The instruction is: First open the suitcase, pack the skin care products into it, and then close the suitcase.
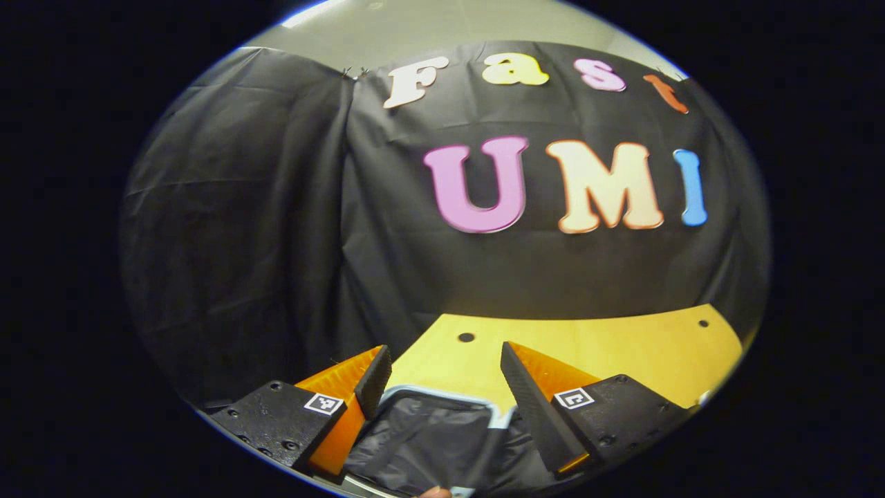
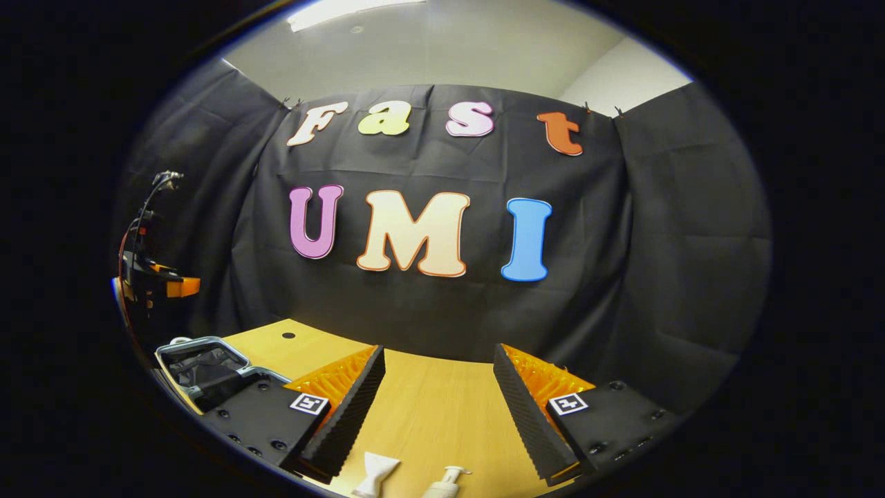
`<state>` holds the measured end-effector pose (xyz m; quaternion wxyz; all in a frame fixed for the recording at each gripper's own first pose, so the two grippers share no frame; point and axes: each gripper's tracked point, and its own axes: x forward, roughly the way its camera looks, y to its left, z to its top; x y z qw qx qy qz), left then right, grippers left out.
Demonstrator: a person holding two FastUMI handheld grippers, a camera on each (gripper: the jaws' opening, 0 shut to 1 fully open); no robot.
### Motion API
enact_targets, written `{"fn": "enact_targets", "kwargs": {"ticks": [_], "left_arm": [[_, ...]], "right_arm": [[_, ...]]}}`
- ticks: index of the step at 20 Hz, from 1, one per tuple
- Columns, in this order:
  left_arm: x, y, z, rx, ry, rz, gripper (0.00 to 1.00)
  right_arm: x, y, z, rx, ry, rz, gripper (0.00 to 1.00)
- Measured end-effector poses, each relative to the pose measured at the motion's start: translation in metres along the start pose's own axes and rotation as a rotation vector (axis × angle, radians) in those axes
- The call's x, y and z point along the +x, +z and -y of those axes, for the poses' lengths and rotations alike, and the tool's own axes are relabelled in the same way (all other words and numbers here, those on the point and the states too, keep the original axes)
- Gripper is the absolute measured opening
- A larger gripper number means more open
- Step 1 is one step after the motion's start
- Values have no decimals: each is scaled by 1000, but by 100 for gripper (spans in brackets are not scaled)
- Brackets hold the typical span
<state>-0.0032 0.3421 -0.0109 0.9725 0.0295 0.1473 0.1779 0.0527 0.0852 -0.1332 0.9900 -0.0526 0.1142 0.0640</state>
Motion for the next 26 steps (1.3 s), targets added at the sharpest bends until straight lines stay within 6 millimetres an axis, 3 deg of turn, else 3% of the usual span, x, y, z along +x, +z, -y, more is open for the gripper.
{"fn": "enact_targets", "kwargs": {"ticks": [1, 3, 6, 8, 12, 14, 15, 20, 26], "left_arm": [[-19, 14, 16, 1, -28, 13, 95], [-37, 10, 37, -4, -92, 5, 95], [-44, -10, 90, -15, -176, -36, 95], [-62, -24, 132, -22, -212, -61, 95], [-85, -47, 184, -35, -296, -118, 95], [-92, -61, 206, -31, -331, -157, 100], [-95, -67, 215, -29, -350, -173, 95], [-101, -103, 260, -25, -443, -286, 95], [-108, -177, 311, -35, -541, -465, 95]], "right_arm": [[-3, -2, 10, 7, -1, 0, 99], [-7, -9, 28, 27, -3, -10, 99], [-13, -21, 52, 51, -6, -32, 100], [-18, -28, 62, 68, -7, -40, 100], [-26, -42, 74, 71, -1, -59, 100], [-29, -47, 79, 75, 1, -68, 100], [-30, -48, 82, 75, 0, -68, 100], [-34, -53, 98, 67, -19, -79, 100], [-41, -68, 105, 47, -37, -116, 100]]}}
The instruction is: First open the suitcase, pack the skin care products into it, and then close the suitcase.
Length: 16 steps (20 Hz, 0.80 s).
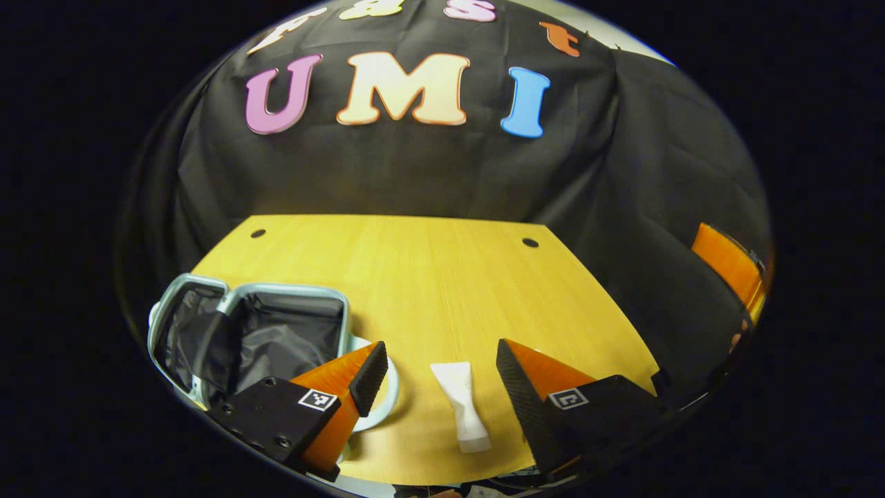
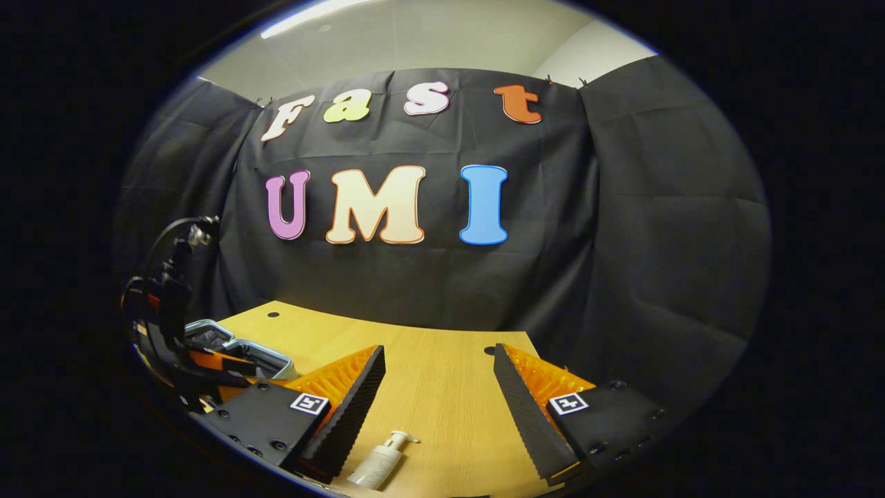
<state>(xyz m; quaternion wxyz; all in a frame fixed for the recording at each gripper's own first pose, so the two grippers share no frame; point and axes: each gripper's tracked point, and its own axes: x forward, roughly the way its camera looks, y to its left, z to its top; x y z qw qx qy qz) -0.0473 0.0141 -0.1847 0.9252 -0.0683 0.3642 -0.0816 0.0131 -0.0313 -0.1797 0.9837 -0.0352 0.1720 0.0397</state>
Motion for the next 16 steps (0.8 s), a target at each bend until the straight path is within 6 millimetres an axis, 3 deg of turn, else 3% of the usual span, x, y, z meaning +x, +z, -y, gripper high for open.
{"fn": "enact_targets", "kwargs": {"ticks": [5, 13, 16], "left_arm": [[28, -56, 16, 0, -33, -137, 94], [64, -112, 22, -15, -40, -278, 93], [69, -133, 12, -30, -1, -332, 80]], "right_arm": [[-3, -10, 5, -25, -21, -32, 100], [-4, -36, 0, -34, -19, -107, 100], [0, -61, -11, -28, 3, -181, 100]]}}
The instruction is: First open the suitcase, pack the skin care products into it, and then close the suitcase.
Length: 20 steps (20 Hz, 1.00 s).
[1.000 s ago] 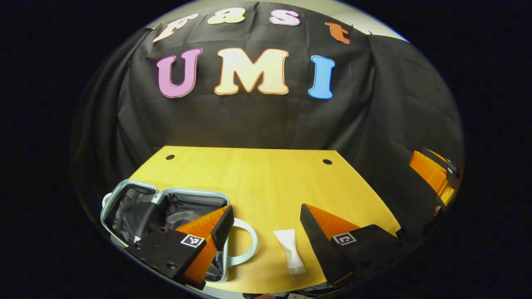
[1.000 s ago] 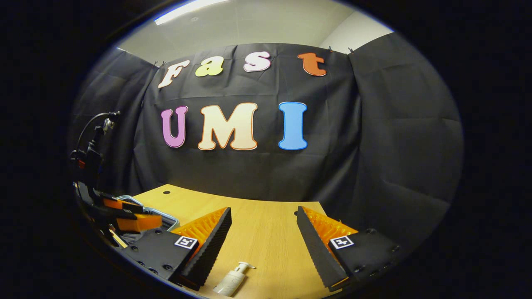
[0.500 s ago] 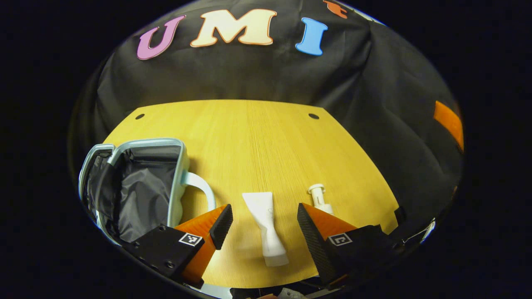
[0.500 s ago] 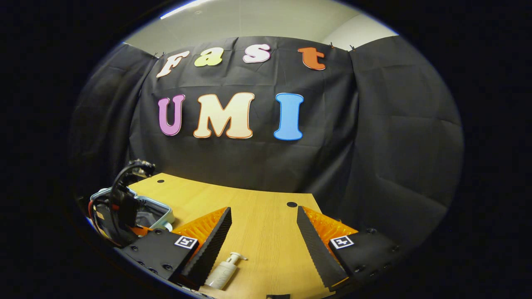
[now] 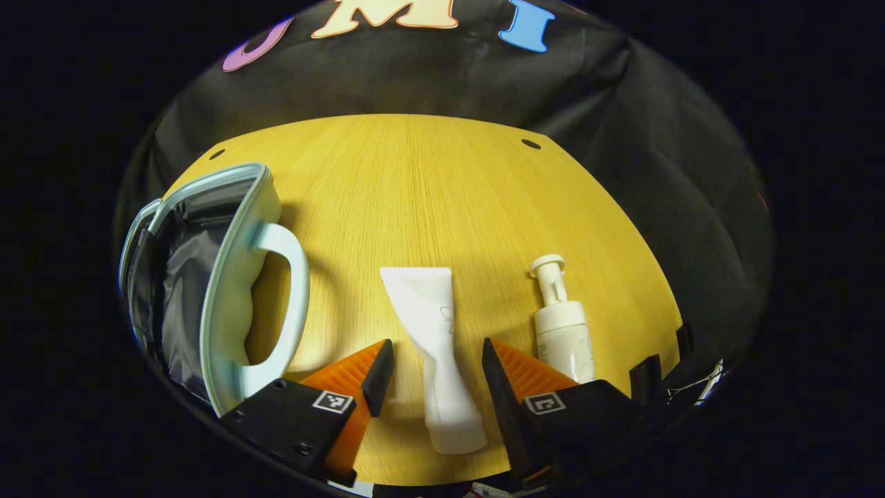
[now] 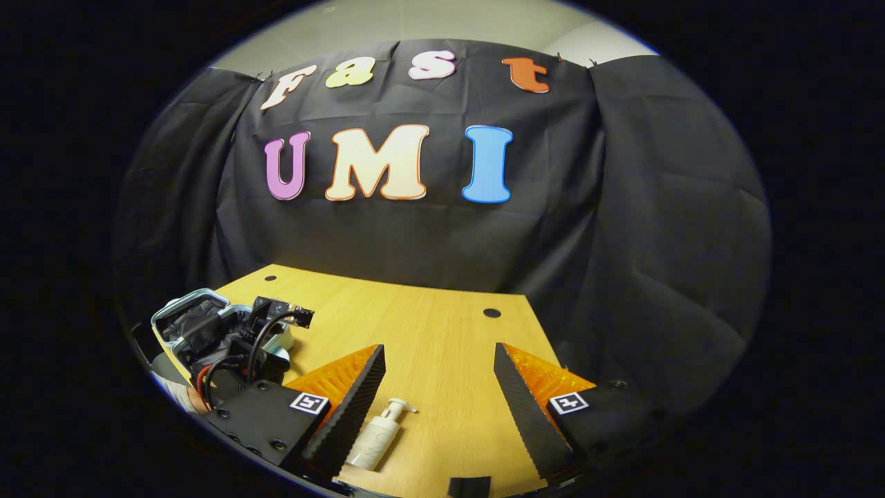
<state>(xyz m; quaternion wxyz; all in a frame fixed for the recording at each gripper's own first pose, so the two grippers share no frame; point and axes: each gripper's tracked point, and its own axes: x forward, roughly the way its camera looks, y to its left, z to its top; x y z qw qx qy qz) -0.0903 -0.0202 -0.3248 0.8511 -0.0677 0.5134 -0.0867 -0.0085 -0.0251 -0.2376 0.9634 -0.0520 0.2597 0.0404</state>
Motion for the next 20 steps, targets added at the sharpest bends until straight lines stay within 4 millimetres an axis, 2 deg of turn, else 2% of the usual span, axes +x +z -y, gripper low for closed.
{"fn": "enact_targets", "kwargs": {"ticks": [1, 2, 4, 6, 8, 14, 20], "left_arm": [[3, 5, -4, 15, 2, 34, 65], [5, 5, -3, 18, -1, 29, 59], [6, 8, -3, 22, -4, 45, 36], [6, 10, 1, 27, -25, 46, 22], [8, 9, 3, 39, -50, 34, 11], [-24, 35, 6, 45, -86, 102, 8], [-67, 66, -10, 31, -83, 187, 8]], "right_arm": [[1, -6, -4, 0, 7, -18, 100], [4, -12, -8, -3, 18, -40, 100], [10, -22, -15, 0, 35, -75, 100], [17, -35, -21, 20, 50, -121, 100], [29, -66, -31, 50, 70, -231, 100], [42, -136, -48, 102, 97, -456, 100], [51, -199, -72, 169, 118, -652, 99]]}}
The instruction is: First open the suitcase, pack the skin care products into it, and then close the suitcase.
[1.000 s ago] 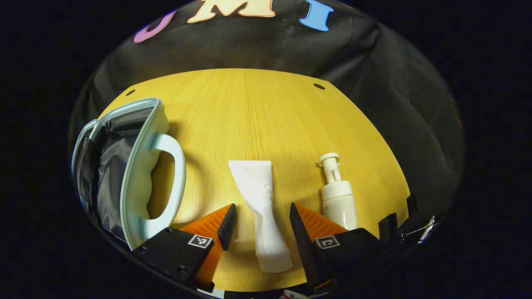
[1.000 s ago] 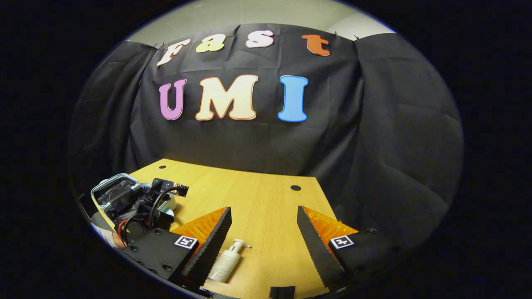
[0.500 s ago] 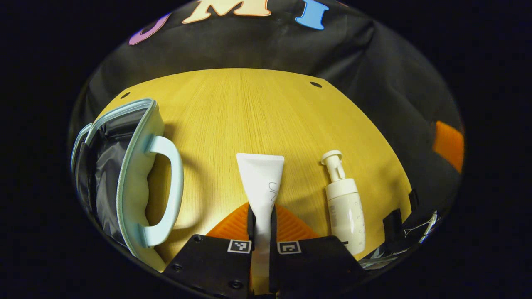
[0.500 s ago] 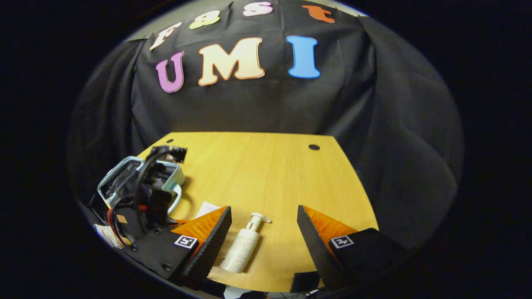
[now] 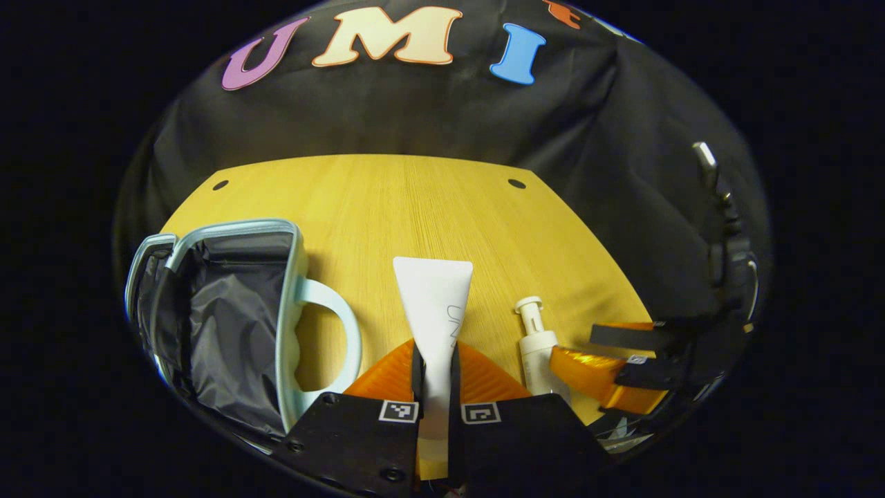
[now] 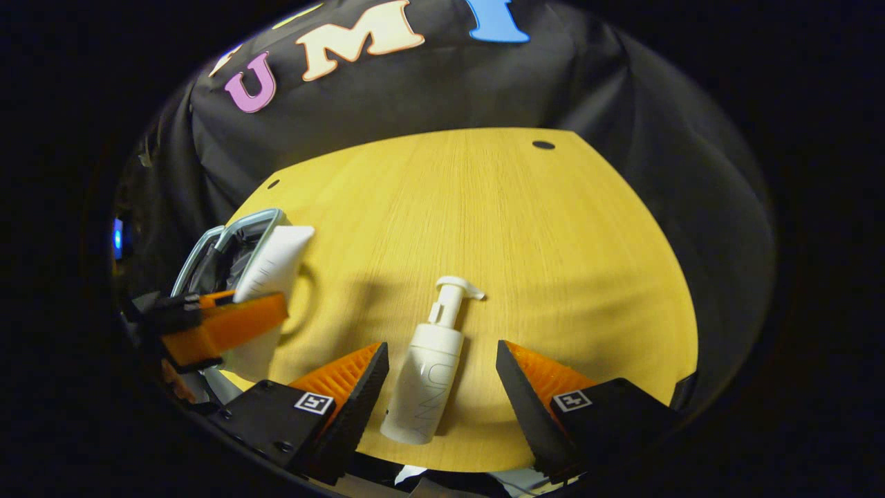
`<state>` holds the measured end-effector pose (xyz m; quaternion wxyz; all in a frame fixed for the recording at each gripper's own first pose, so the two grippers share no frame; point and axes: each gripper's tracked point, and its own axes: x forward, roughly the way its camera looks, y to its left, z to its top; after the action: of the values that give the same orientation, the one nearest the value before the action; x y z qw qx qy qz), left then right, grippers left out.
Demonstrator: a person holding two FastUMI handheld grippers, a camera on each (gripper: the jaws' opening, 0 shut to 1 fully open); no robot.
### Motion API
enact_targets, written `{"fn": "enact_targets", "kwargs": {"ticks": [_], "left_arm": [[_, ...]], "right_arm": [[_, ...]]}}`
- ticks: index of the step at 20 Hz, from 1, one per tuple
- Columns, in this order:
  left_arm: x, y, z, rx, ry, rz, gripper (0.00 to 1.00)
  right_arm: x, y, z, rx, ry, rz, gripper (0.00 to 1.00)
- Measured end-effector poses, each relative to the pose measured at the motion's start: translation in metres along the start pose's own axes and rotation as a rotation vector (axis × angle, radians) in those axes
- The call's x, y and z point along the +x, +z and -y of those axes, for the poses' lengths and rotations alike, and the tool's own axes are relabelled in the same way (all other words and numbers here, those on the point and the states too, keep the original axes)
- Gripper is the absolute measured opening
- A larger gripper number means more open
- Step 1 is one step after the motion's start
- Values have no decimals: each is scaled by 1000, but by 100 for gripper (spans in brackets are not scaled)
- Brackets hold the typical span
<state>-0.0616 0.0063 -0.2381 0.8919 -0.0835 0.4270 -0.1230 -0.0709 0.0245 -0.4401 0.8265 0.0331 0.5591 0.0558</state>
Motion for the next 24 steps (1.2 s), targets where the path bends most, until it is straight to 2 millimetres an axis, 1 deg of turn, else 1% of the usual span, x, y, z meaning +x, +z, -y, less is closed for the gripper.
{"fn": "enact_targets", "kwargs": {"ticks": [2, 4, 5, 6, 7, 8, 9, 10, 12, 14, 16, 19, 22, 24], "left_arm": [[-12, 9, -8, -2, 12, 21, 8], [-21, 16, -16, -4, 21, 39, 8], [-26, 18, -21, -5, 28, 45, 8], [-30, 20, -27, -6, 36, 50, 8], [-35, 23, -34, -7, 46, 56, 8], [-39, 25, -39, -10, 59, 57, 8], [-43, 27, -48, -14, 73, 59, 8], [-47, 28, -57, -24, 89, 57, 8], [-53, 28, -78, -38, 117, 57, 8], [-57, 28, -99, -48, 145, 59, 8], [-65, 25, -120, -60, 163, 53, 8], [-65, 25, -141, -72, 182, 50, 8], [-65, 21, -162, -83, 197, 37, 8], [-62, 14, -176, -92, 199, 20, 8]], "right_arm": [[11, -11, -3, 4, -5, -45, 99], [18, -22, -6, 4, -6, -82, 99], [19, -28, -6, 3, -9, -102, 96], [23, -32, -9, 6, -1, -120, 89], [23, -37, -13, 25, 13, -148, 84], [27, -44, -12, 42, 18, -155, 75], [26, -40, -11, 37, 16, -158, 65], [24, -39, -12, 47, 16, -160, 58], [24, -36, -18, 79, 25, -144, 56], [21, -29, -20, 107, 38, -126, 54], [13, -16, -25, 114, 47, -97, 53], [13, 11, -54, 124, 75, -40, 54], [2, 37, -82, 132, 116, 6, 53], [-4, 49, -104, 128, 149, 26, 53]]}}
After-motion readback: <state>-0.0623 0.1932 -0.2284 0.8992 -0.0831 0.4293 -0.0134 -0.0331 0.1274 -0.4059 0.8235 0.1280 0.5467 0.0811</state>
